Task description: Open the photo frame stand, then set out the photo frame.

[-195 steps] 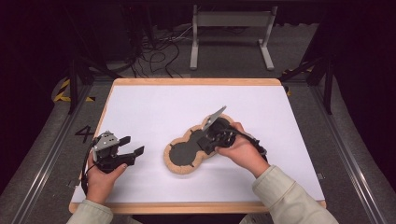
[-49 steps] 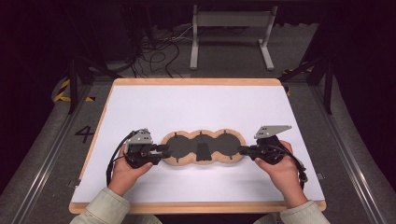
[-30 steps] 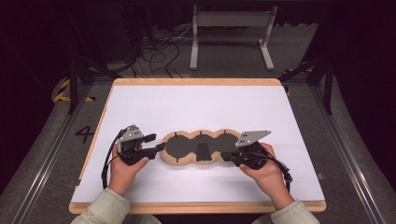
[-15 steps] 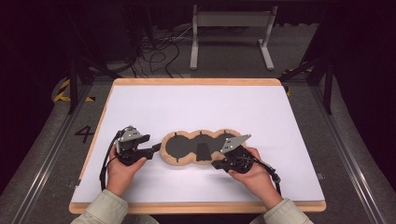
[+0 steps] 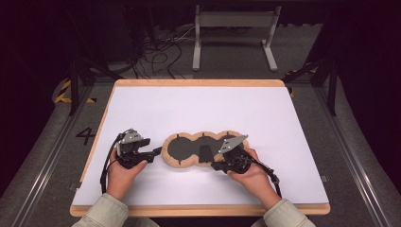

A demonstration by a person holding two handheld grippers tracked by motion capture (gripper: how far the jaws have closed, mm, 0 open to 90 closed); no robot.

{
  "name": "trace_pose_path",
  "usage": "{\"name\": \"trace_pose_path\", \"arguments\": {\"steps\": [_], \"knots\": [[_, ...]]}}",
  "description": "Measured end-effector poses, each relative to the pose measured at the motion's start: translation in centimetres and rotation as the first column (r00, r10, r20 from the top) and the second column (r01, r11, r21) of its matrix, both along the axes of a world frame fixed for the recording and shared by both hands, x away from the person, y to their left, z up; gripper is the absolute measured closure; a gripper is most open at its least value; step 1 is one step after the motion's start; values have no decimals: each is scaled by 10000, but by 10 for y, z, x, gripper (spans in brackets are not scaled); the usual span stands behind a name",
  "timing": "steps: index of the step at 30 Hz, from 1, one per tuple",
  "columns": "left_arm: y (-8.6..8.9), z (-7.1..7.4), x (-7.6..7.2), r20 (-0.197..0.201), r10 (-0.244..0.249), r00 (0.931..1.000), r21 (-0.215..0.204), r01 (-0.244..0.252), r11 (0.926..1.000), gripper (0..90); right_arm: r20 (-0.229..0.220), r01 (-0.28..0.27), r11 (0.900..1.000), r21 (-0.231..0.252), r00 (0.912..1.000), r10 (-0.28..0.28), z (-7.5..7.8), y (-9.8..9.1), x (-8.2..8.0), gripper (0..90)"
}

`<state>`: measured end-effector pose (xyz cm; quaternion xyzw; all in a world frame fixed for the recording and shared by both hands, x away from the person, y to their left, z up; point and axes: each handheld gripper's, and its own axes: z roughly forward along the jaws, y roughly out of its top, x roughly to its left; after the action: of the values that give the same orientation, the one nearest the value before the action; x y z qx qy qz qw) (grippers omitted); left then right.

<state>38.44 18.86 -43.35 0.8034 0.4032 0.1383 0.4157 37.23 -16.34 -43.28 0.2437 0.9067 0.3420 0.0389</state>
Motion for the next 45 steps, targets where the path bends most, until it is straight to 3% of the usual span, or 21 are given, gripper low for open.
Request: {"name": "trace_pose_path", "arguments": {"steps": [8, 15, 25, 27, 28, 29, 30, 32, 38, 39, 43, 45], "knots": [[2, -2, 3, -226, 238, 9995, -155, -242, 9996, 331, 578, 113, 9985, 530, 9982, -144, 11, -2, 2, 900], [2, -3, 4, -405, 149, 9991, -180, -157, 9997, 353, 1028, 392, 9957, 845, 9936, -478, 17, -1, 5, 900], [2, -2, 5, -327, 185, 9993, -328, -196, 9993, 335, 1056, 471, 9946, 919, 9928, -568, 21, -5, 2, 899], [3, -1, 5, -487, 236, 9985, -580, -264, 9980, 312, 1066, 508, 9945, 914, 9925, -605, 24, -8, 0, 898], [4, -1, 5, -656, 245, 9975, -1050, -313, 9940, 265, 1175, 428, 9940, 1004, 9916, -546, 29, -12, -4, 886], [4, -1, 5, -656, 245, 9975, -1050, -313, 9940, 252, 1175, 428, 9940, 1004, 9916, -546, 29, -12, -4, 886], [5, 0, 5, -743, 203, 9970, -1458, -310, 9888, 243, 1271, 424, 9930, 1101, 9903, -564, 35, -15, -6, 871], [6, 1, 4, -812, 117, 9966, -1772, -260, 9838, 241, 1330, 413, 9923, 1166, 9895, -568, 38, -17, -7, 864], [4, 4, 1, -747, 219, 9970, -1688, -343, 9851, 236, 1797, 454, 9911, 1255, 9814, -677, 51, -25, -12, 820], [3, 4, 1, -720, 255, 9971, -1598, -368, 9865, 237, 2049, 571, 9906, 1245, 9753, -819, 56, -28, -14, 806], [2, 6, -1, -719, 216, 9972, -1455, -319, 9888, 242, 2092, 689, 9890, 1309, 9732, -955, 58, -32, -14, 776], [0, 6, -3, -757, 195, 9969, -1385, -299, 9899, 244, 2062, 872, 9874, 1324, 9719, -1135, 58, -37, -12, 715]]}}
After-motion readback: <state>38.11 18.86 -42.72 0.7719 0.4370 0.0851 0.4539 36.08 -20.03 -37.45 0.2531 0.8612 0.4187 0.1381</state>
